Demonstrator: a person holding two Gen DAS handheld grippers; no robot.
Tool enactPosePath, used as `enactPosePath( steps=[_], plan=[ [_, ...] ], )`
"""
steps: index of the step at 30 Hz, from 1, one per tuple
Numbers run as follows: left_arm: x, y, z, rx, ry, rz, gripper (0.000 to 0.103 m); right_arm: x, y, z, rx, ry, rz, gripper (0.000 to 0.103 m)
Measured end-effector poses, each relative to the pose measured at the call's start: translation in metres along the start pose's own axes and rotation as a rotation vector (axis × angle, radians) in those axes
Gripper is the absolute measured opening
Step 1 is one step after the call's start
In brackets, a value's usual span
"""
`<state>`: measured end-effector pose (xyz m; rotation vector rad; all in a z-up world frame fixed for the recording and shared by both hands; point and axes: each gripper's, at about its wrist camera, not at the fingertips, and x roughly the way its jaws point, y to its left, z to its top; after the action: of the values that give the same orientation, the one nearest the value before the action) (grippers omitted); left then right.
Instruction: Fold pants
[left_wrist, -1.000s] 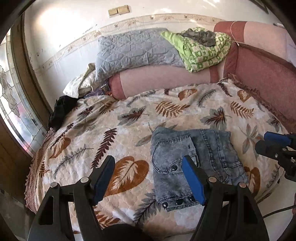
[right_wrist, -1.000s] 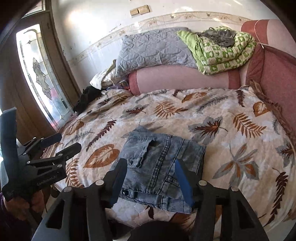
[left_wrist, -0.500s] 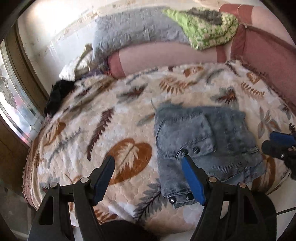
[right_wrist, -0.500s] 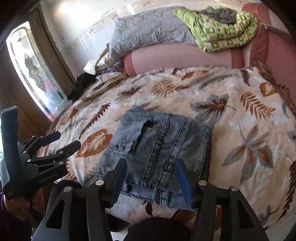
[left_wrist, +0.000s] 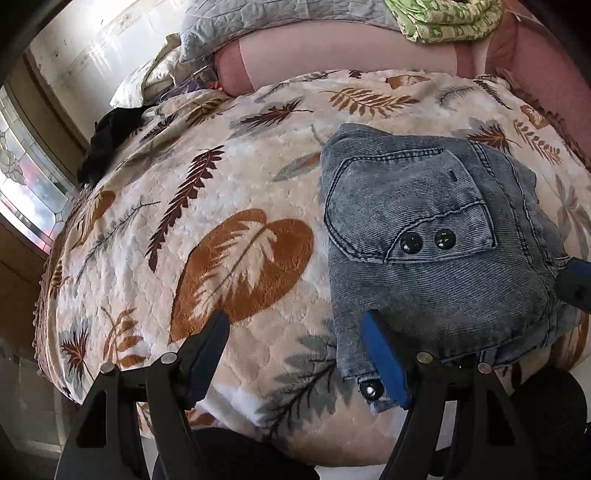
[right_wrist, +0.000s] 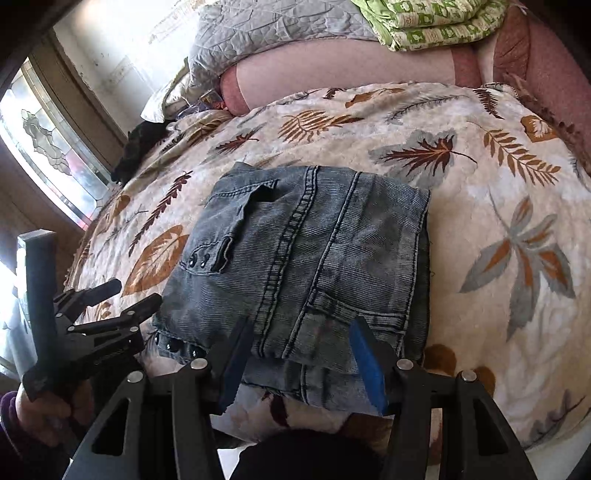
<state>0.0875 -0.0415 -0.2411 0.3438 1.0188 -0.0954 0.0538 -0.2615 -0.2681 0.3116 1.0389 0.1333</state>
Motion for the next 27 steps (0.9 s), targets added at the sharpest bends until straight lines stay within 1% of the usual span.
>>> enactPosePath(
  steps=[2,4,7,10,20,27],
  plan=[
    [0.003,-0.002,-0.001,0.009,0.003,0.007,0.075,0.009,-0.001,-0.001,0.010,0.028,-0.016,0.058],
    [0.005,-0.005,-0.003,0.023,-0.002,0.014,0.075,0.018,-0.005,-0.003,0.027,0.054,-0.012,0.058],
    [0.006,-0.008,-0.004,0.039,-0.015,0.023,0.076,0.020,-0.005,-0.006,0.017,0.043,-0.018,0.058],
    [0.007,-0.008,-0.005,0.034,-0.016,0.021,0.076,0.024,-0.003,-0.006,-0.004,0.051,-0.032,0.058],
    [0.010,-0.007,-0.007,0.021,-0.024,0.013,0.076,0.024,-0.002,-0.009,-0.010,0.034,-0.034,0.059],
    [0.016,-0.004,-0.008,-0.004,-0.023,-0.010,0.078,0.026,0.000,-0.009,-0.020,0.031,-0.039,0.060]
  ],
)
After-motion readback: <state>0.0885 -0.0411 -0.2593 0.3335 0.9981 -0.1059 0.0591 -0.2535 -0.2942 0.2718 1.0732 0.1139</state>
